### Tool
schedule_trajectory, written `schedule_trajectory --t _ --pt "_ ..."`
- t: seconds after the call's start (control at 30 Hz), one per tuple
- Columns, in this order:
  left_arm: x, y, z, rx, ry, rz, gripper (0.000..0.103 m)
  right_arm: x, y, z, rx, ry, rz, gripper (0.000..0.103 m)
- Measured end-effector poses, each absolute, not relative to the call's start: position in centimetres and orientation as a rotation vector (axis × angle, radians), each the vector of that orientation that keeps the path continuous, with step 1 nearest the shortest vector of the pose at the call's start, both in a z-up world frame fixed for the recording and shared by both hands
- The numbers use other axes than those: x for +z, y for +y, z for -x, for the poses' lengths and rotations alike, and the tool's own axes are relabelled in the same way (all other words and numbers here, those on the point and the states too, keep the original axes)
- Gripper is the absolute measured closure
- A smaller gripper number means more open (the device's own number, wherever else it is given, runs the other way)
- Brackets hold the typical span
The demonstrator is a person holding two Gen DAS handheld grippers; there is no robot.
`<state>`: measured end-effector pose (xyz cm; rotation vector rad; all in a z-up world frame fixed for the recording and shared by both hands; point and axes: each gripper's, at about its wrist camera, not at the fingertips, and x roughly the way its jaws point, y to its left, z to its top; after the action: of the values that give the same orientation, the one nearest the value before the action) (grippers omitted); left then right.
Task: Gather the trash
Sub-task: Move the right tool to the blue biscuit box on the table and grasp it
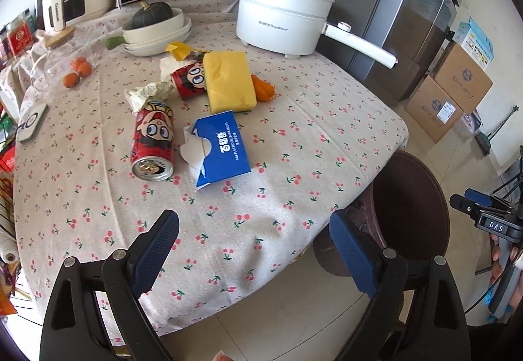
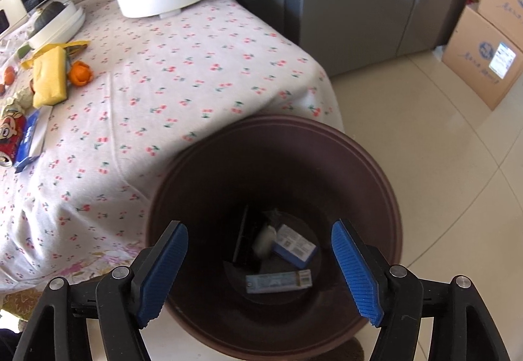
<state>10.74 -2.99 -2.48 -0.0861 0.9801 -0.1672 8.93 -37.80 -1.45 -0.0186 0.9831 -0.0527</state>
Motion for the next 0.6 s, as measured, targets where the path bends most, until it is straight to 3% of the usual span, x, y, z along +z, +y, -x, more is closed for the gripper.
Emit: schedule_trajectory --t 0.6 --pt "-2.2 3.6 -9.9 -0.046 0.966 0.078 0.007 -0.3 -31.3 -10.8 0.021 0.959 0.056 0.019"
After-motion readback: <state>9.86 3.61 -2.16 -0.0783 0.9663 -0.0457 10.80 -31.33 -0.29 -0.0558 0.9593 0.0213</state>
